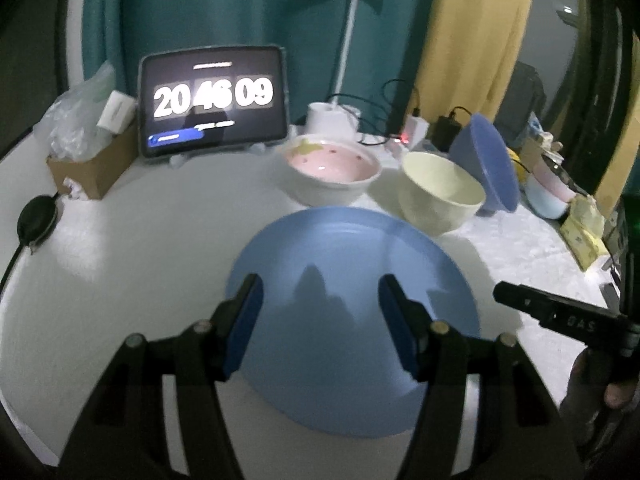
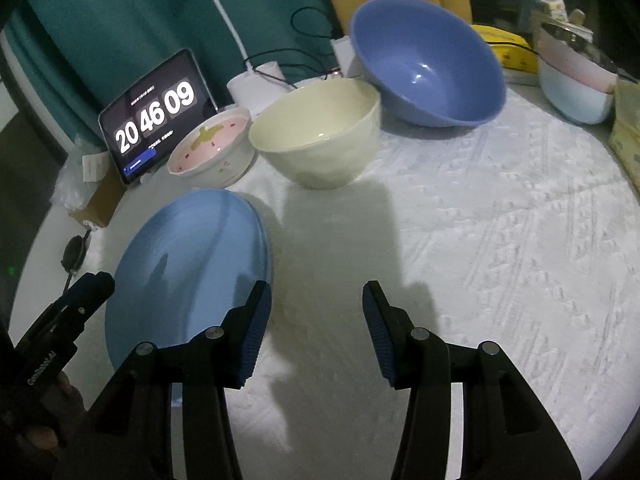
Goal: Organize plates and bowls
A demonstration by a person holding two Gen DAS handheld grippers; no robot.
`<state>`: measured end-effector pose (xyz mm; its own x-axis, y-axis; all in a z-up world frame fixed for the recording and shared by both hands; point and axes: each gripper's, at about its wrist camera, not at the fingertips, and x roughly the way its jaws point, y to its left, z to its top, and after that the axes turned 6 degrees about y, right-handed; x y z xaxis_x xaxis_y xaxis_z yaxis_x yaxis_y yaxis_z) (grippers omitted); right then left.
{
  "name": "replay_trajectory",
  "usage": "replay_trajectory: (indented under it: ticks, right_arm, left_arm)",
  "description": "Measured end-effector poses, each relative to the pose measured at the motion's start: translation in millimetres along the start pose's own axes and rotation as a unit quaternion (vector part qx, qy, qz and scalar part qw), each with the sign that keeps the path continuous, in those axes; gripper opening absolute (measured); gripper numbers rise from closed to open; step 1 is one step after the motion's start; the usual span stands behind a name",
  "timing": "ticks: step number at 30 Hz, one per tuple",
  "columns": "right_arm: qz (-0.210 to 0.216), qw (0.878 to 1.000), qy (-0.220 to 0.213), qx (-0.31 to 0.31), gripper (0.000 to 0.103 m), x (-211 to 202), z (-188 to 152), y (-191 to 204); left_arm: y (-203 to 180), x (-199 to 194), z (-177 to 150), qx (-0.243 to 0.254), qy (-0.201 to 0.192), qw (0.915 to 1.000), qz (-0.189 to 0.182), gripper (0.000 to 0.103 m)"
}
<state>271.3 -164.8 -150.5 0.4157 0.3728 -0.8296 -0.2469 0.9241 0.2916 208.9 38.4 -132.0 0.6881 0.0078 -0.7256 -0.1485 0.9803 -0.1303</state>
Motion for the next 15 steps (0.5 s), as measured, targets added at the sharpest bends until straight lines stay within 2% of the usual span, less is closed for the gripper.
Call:
replay_trajectory:
  ticks: [15]
  right_arm:
    - [-0.021,0.998,-0.044,0.029,0.050,-39,-3,-57]
  left_arm:
    - [-79,-3,14,0.062,-0.003,0.9973,-0.040,0.062]
